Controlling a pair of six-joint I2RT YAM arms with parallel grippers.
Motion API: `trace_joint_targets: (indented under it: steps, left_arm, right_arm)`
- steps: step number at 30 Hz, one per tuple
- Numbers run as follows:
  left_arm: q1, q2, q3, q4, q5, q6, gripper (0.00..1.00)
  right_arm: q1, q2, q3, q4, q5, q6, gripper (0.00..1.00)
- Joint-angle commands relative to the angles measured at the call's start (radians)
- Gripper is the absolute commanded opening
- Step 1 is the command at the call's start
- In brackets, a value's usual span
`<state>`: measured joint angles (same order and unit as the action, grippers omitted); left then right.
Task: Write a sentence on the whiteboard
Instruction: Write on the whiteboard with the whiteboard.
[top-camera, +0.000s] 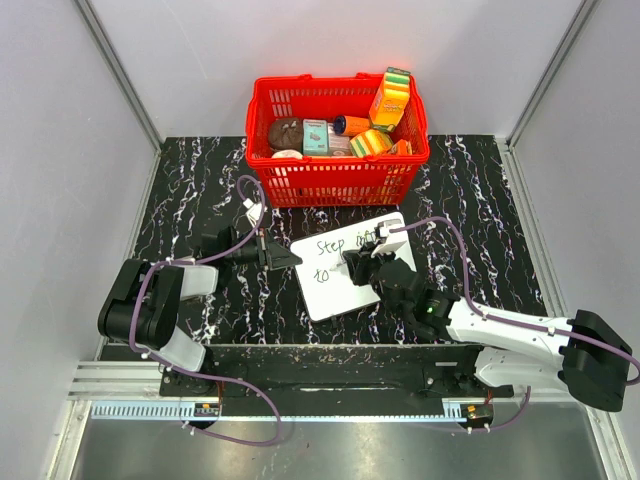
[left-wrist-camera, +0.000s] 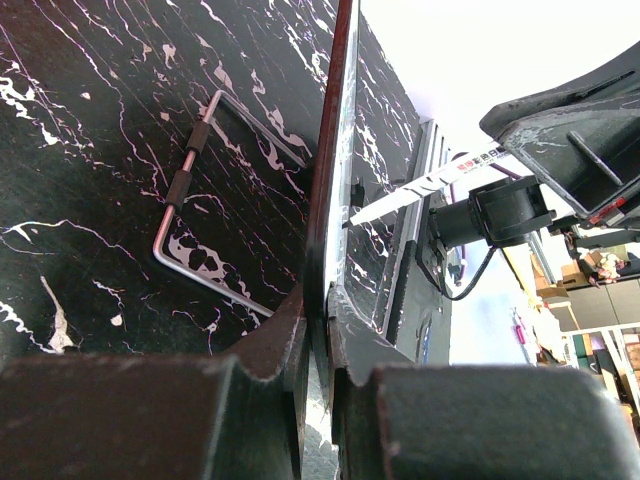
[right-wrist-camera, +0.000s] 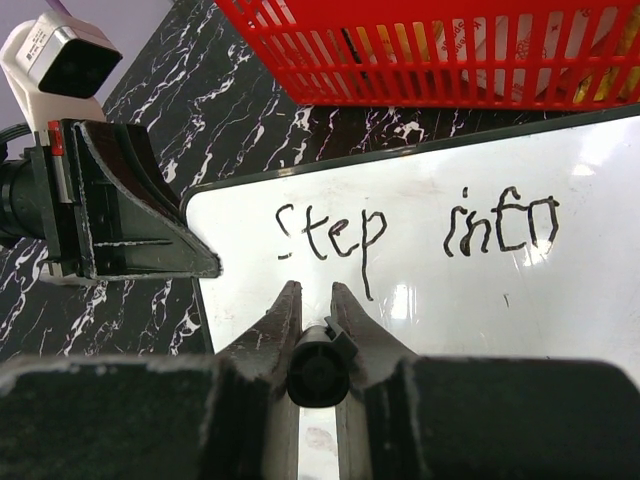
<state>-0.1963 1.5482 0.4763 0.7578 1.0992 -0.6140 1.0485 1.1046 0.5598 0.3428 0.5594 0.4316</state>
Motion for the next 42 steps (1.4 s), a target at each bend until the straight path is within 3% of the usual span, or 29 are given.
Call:
trace_joint_targets:
  steps: [1, 22, 42]
  left_arm:
    - [-0.018, 0.018, 0.012, 0.005, -0.019, 0.082, 0.0]
    - [-0.018, 0.019, 0.013, 0.003, -0.019, 0.082, 0.0]
    - [-0.018, 0.016, 0.013, 0.003, -0.019, 0.083, 0.0]
  right_arm:
    - [0.004, -0.006, -0.015, 0.007, 0.004, 0.019, 0.0]
    - [0.004, -0.028, -0.047, -0.028, -0.026, 0.064, 0.0]
    - [0.002, 0.004, 0.048, 0.018, 0.062, -0.031, 0.0]
